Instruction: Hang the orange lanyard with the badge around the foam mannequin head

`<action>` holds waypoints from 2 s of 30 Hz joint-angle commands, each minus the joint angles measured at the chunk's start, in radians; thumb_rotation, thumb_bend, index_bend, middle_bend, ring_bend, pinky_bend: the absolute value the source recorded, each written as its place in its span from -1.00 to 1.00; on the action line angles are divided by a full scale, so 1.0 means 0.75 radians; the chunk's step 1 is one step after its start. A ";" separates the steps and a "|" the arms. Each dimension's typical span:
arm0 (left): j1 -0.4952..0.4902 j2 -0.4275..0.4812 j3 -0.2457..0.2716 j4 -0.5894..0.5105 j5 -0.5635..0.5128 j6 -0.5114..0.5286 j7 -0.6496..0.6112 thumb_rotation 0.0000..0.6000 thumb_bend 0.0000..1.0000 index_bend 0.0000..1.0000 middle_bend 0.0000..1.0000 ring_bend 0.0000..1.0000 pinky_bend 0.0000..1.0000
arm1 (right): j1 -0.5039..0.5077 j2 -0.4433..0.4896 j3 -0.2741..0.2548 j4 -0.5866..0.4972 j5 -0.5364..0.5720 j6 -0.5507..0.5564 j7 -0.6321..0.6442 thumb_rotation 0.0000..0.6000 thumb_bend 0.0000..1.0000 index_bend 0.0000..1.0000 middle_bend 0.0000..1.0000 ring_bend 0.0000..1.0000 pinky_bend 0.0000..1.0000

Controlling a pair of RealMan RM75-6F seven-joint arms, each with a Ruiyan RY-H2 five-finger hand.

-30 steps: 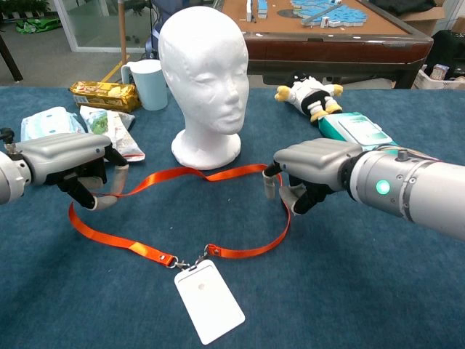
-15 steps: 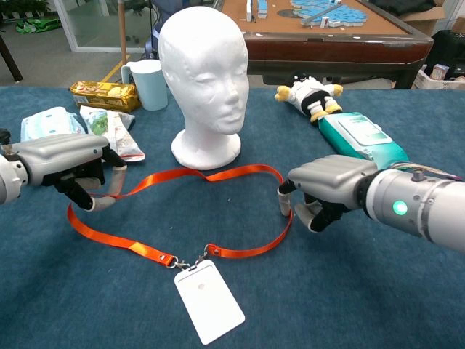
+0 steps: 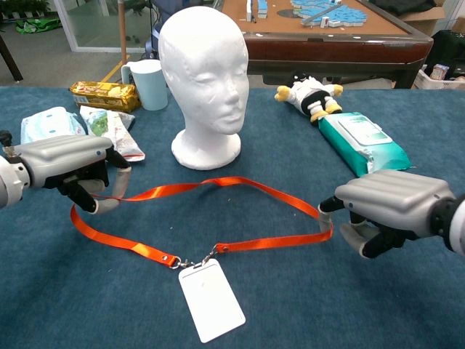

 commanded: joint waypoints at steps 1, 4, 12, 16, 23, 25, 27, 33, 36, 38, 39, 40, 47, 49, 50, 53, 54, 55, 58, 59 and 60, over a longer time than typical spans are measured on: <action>0.000 0.001 0.002 -0.002 0.003 0.000 0.002 1.00 -0.20 0.24 1.00 1.00 0.78 | -0.046 0.035 -0.019 -0.036 -0.075 0.045 0.029 1.00 0.39 -0.27 0.84 1.00 1.00; -0.002 -0.004 -0.003 0.005 -0.003 -0.003 0.004 1.00 -0.20 0.24 1.00 1.00 0.78 | -0.070 0.004 0.034 0.001 -0.120 0.076 0.094 1.00 0.22 -0.27 0.83 1.00 1.00; -0.008 -0.004 -0.015 0.008 -0.020 -0.008 0.013 1.00 -0.20 0.24 1.00 1.00 0.78 | -0.035 -0.118 0.210 0.118 -0.071 0.067 0.068 1.00 -0.41 -0.27 0.83 1.00 1.00; -0.010 -0.005 -0.019 0.009 -0.027 -0.008 0.014 1.00 -0.21 0.24 1.00 1.00 0.78 | -0.011 -0.160 0.267 0.154 -0.018 0.046 0.039 1.00 -0.44 -0.27 0.83 1.00 1.00; -0.017 -0.007 -0.023 0.002 -0.038 -0.014 0.028 1.00 -0.20 0.25 1.00 1.00 0.78 | 0.062 -0.269 0.383 0.305 0.112 0.023 -0.058 1.00 -0.43 -0.27 0.84 1.00 1.00; -0.018 -0.008 -0.023 0.001 -0.039 -0.014 0.030 1.00 -0.20 0.24 1.00 1.00 0.78 | 0.084 -0.300 0.409 0.359 0.140 0.006 -0.072 1.00 -0.40 -0.26 0.84 1.00 1.00; -0.019 -0.008 -0.023 0.000 -0.039 -0.014 0.033 1.00 -0.20 0.24 1.00 1.00 0.78 | 0.105 -0.329 0.425 0.405 0.161 -0.008 -0.091 1.00 -0.37 -0.25 0.84 1.00 1.00; -0.021 -0.010 -0.023 -0.006 -0.042 -0.012 0.041 1.00 -0.20 0.24 1.00 1.00 0.78 | 0.183 -0.421 0.478 0.543 0.260 -0.070 -0.162 1.00 -0.33 -0.22 0.84 1.00 1.00; -0.022 -0.010 -0.022 -0.005 -0.046 -0.013 0.044 1.00 -0.20 0.24 1.00 1.00 0.78 | 0.217 -0.463 0.493 0.608 0.298 -0.107 -0.181 1.00 -0.31 -0.20 0.84 1.00 1.00; -0.022 -0.010 -0.021 -0.003 -0.050 -0.014 0.045 1.00 -0.21 0.24 1.00 1.00 0.78 | 0.236 -0.486 0.501 0.640 0.321 -0.129 -0.189 1.00 -0.31 -0.19 0.84 1.00 1.00; -0.022 -0.010 -0.021 -0.002 -0.051 -0.015 0.045 1.00 -0.21 0.24 1.00 1.00 0.78 | 0.243 -0.494 0.502 0.650 0.327 -0.136 -0.193 1.00 -0.31 -0.19 0.84 1.00 1.00; -0.022 -0.009 -0.022 -0.001 -0.052 -0.015 0.044 1.00 -0.21 0.24 1.00 1.00 0.78 | 0.252 -0.504 0.503 0.664 0.335 -0.141 -0.201 1.00 -0.31 -0.19 0.84 1.00 1.00; -0.022 -0.006 -0.022 0.006 -0.054 -0.017 0.034 1.00 -0.21 0.24 1.00 1.00 0.78 | 0.299 -0.545 0.523 0.726 0.379 -0.169 -0.228 1.00 -0.24 -0.16 0.85 1.00 1.00; -0.021 -0.006 -0.021 0.007 -0.054 -0.018 0.032 1.00 -0.20 0.24 1.00 1.00 0.78 | 0.307 -0.556 0.524 0.738 0.387 -0.175 -0.230 1.00 -0.24 -0.14 0.85 1.00 1.00; -0.020 -0.006 -0.020 0.008 -0.053 -0.018 0.029 1.00 -0.20 0.24 1.00 1.00 0.78 | 0.312 -0.563 0.523 0.747 0.392 -0.178 -0.232 1.00 -0.23 -0.13 0.85 1.00 1.00; -0.018 -0.006 -0.017 0.012 -0.052 -0.017 0.025 1.00 -0.20 0.24 1.00 1.00 0.78 | 0.318 -0.578 0.522 0.765 0.398 -0.183 -0.228 1.00 -0.23 -0.11 0.85 1.00 1.00; -0.017 -0.006 -0.017 0.013 -0.051 -0.017 0.024 1.00 -0.20 0.24 1.00 1.00 0.78 | 0.319 -0.580 0.521 0.767 0.400 -0.185 -0.227 1.00 -0.23 -0.11 0.85 1.00 1.00; -0.017 -0.005 -0.016 0.013 -0.051 -0.018 0.023 1.00 -0.20 0.24 1.00 1.00 0.78 | 0.320 -0.583 0.520 0.770 0.401 -0.185 -0.226 1.00 -0.23 -0.10 0.85 1.00 1.00; -0.016 -0.004 -0.016 0.013 -0.049 -0.017 0.020 1.00 -0.20 0.24 1.00 1.00 0.78 | 0.322 -0.591 0.519 0.777 0.397 -0.183 -0.216 1.00 -0.23 -0.07 0.85 1.00 1.00; -0.016 -0.004 -0.016 0.013 -0.048 -0.017 0.019 1.00 -0.20 0.24 1.00 1.00 0.78 | 0.322 -0.594 0.517 0.779 0.396 -0.183 -0.215 1.00 -0.23 -0.06 0.85 1.00 1.00; -0.016 -0.004 -0.016 0.012 -0.047 -0.016 0.018 1.00 -0.21 0.24 1.00 1.00 0.78 | 0.323 -0.596 0.516 0.782 0.397 -0.182 -0.216 1.00 -0.23 -0.05 0.85 1.00 1.00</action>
